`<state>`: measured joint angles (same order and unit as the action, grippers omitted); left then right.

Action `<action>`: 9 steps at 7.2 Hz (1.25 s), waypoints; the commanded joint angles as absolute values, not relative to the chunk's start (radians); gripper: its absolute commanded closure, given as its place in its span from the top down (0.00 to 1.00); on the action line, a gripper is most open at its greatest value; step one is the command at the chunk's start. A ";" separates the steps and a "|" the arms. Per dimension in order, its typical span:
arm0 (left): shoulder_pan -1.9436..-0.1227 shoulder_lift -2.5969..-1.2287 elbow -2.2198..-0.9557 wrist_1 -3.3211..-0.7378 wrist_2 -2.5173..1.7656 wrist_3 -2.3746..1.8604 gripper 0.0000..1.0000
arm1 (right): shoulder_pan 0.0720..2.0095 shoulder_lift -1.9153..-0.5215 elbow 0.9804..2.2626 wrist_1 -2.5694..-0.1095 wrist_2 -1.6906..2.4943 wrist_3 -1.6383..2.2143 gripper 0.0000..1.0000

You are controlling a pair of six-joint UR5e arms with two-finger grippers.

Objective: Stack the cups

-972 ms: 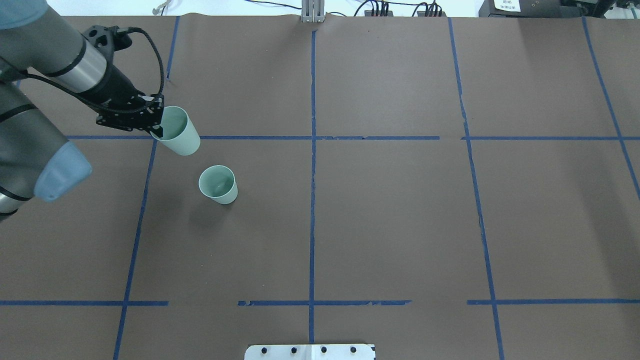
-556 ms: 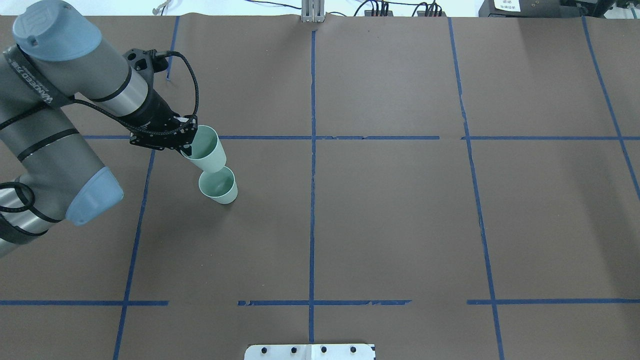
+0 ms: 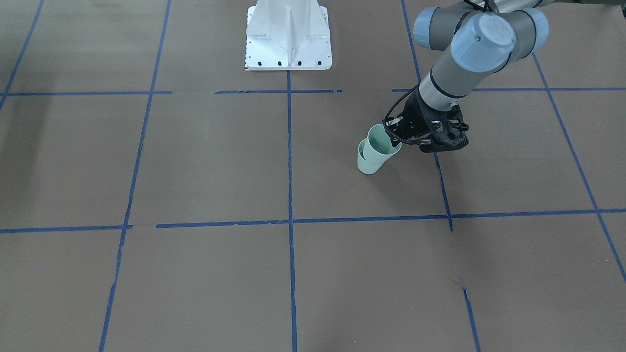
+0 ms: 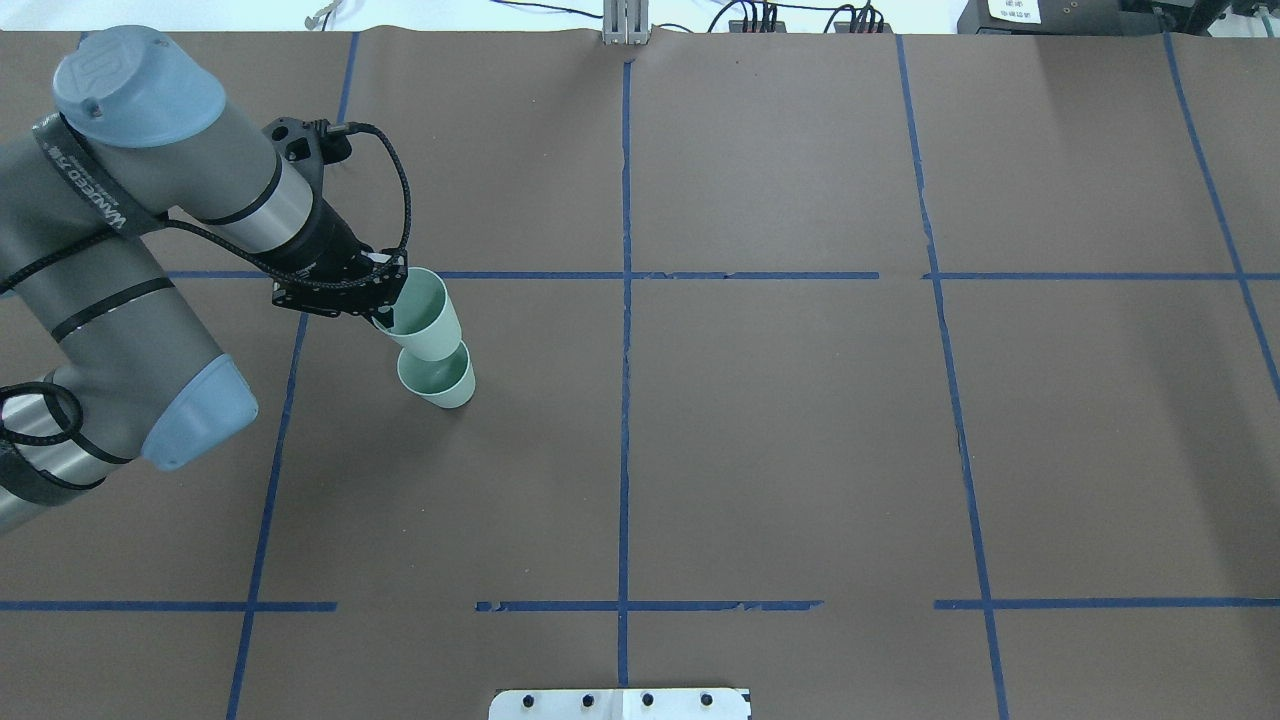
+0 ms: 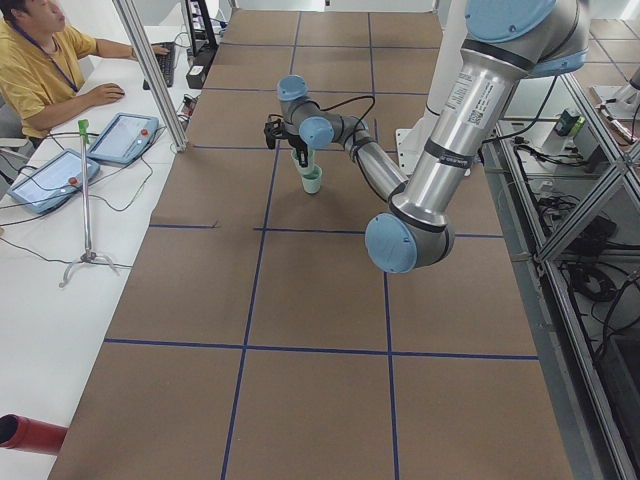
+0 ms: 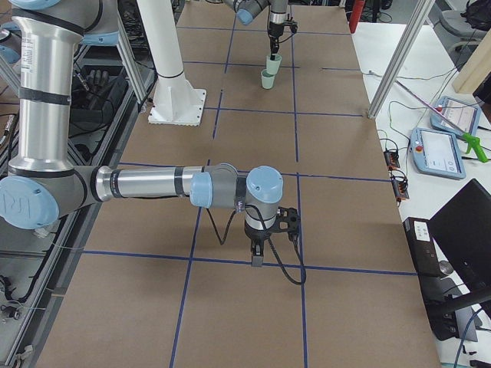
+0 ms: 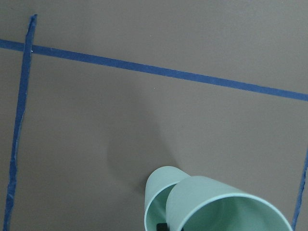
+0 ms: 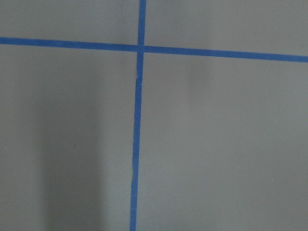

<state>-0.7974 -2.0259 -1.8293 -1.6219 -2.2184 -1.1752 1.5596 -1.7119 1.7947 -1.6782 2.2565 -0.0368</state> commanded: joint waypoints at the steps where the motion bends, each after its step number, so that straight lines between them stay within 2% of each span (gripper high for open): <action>1: -0.785 -2.022 -1.830 -1.624 -2.180 -1.184 0.89 | 1.560 -1.712 1.795 -1.678 2.256 -0.037 1.00; 2: -0.772 -2.022 -1.832 -1.624 -2.168 -1.204 0.99 | 1.560 -1.712 1.795 -1.678 2.256 -0.037 1.00; 6: -0.779 -2.014 -1.861 -1.624 -2.171 -1.192 0.99 | 1.560 -1.712 1.795 -1.678 2.256 -0.037 1.00; 8: -0.839 -1.923 -1.894 -1.635 -2.175 -1.063 1.00 | 1.559 -1.712 1.795 -1.678 2.256 -0.037 1.00; 9: -0.941 -1.840 -1.894 -1.632 -2.178 -0.861 1.00 | 1.559 -1.712 1.795 -1.678 2.256 -0.037 1.00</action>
